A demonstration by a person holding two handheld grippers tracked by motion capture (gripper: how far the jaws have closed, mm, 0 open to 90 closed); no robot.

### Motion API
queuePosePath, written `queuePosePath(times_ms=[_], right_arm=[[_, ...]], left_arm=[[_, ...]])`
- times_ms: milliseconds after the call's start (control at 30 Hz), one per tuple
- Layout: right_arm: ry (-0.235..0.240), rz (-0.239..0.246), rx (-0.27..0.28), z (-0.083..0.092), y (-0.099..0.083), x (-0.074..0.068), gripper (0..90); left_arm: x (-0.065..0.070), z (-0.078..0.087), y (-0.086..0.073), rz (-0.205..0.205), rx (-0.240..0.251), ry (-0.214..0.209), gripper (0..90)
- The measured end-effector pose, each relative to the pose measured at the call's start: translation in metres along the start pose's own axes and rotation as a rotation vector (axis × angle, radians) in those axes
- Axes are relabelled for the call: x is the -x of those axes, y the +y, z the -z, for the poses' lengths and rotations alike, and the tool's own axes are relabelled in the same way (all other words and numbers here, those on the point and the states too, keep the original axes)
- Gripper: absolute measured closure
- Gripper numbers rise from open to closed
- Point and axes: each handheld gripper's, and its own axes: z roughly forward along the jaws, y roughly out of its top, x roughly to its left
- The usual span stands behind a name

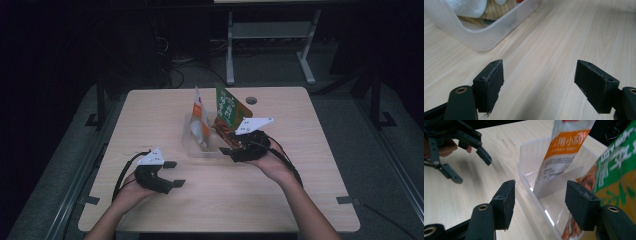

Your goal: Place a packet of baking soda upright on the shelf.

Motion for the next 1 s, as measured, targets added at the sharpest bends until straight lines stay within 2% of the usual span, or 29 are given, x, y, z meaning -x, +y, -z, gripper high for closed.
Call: queuePosePath(times_ms=[100, 167, 333, 533, 800, 1000], right_arm=[[0.016, -0.019, 0.004, 0.006, -0.011, 0.0, 40.3], [0.027, -0.021, 0.006, 0.011, -0.019, 0.0, 40.0], [0.028, -0.018, 0.007, 0.023, -0.037, -0.002, 38.9], [0.042, -0.04, 0.005, 0.036, -0.057, -0.007, 36.6], [0.018, -0.057, 0.003, 0.051, -0.082, -0.012, 34.4], [0.002, -0.09, -0.003, 0.061, -0.102, -0.013, 32.8]], left_arm=[[0.004, 0.0, 0.0, 0.007, -0.011, 0.001, 20.6], [0.005, 0.002, 0.0, -0.014, -0.027, 0.008, 19.8], [0.009, 0.002, -0.001, 0.001, -0.019, 0.009, 19.1], [0.013, 0.004, -0.003, -0.019, -0.027, 0.005, 18.4], [0.022, 0.008, -0.013, -0.015, -0.053, -0.002, 18.0], [0.027, 0.009, -0.02, -0.022, -0.076, -0.003, 18.0]])
